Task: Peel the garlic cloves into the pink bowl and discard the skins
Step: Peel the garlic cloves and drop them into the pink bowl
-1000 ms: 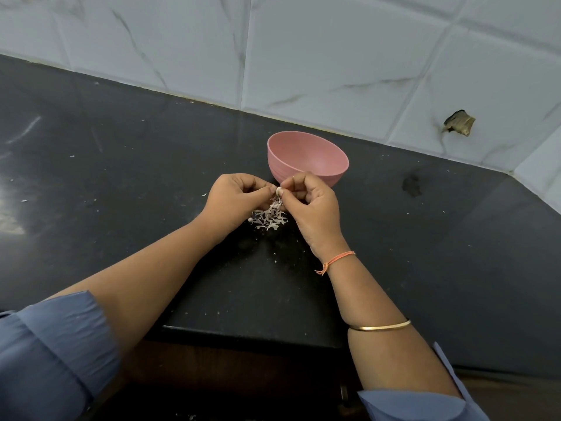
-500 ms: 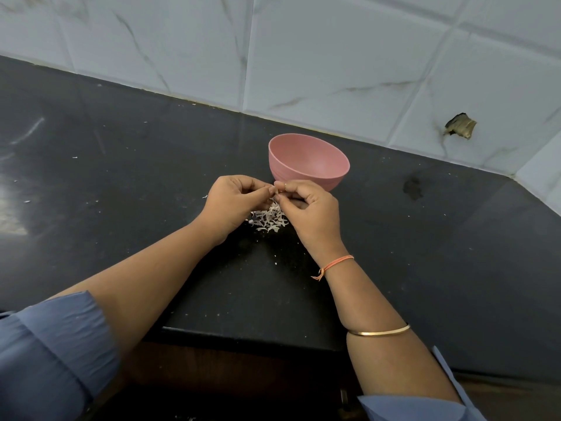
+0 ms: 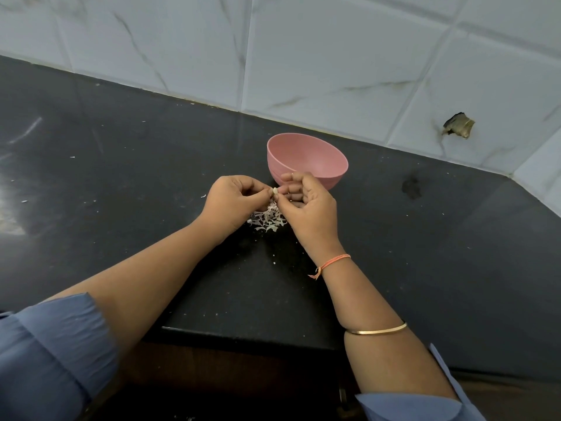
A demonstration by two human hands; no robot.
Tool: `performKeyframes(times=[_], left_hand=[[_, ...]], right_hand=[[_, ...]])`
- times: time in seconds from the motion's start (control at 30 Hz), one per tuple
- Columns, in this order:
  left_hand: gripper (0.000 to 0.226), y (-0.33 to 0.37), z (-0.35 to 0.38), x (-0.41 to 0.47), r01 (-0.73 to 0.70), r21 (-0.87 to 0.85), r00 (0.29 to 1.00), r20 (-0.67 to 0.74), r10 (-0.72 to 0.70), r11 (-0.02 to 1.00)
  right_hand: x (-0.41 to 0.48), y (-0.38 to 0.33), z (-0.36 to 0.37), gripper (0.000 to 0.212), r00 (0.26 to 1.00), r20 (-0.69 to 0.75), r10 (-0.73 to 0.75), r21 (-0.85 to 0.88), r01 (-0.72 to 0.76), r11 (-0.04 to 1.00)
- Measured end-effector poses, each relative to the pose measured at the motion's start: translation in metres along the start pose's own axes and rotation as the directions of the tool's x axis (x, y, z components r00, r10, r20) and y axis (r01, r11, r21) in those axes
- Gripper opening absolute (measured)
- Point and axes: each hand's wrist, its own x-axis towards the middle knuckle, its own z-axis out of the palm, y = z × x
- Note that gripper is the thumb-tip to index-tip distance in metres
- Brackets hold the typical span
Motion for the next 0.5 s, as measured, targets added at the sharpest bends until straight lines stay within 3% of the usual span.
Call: performKeyframes(times=[0.13, 0.23, 0.37, 0.5], left_hand=[[0.006, 0.0018, 0.0015, -0.0013, 0.001, -0.025, 1.0, 0.027, 0.0, 1.0], [0.007, 0.0015, 0.002, -0.0014, -0.014, -0.005, 0.999, 0.039, 0.014, 1.0], [0.007, 0.0017, 0.0023, -0.0023, -0.028, 0.018, 0.999, 0.033, 0.028, 0.999], [0.008, 0.0007, 0.0005, -0.0017, -0.04, 0.051, 0.999, 0.029, 0.039, 0.998]], right_hand=[[-0.0009, -0.0021, -0.0013, 0.026, 0.999, -0.023, -0.047, -0.053, 0.046, 0.998], [-0.0019, -0.002, -0.0015, 0.027, 0.992, -0.015, -0.125, -0.184, 0.12, 0.976], [-0.0025, -0.0017, 0.0009, 0.03, 0.964, 0.048, -0.262, -0.403, 0.259, 0.878], [-0.0033, -0.0026, 0.002, 0.032, 0.942, 0.109, -0.318, -0.475, 0.33, 0.816]])
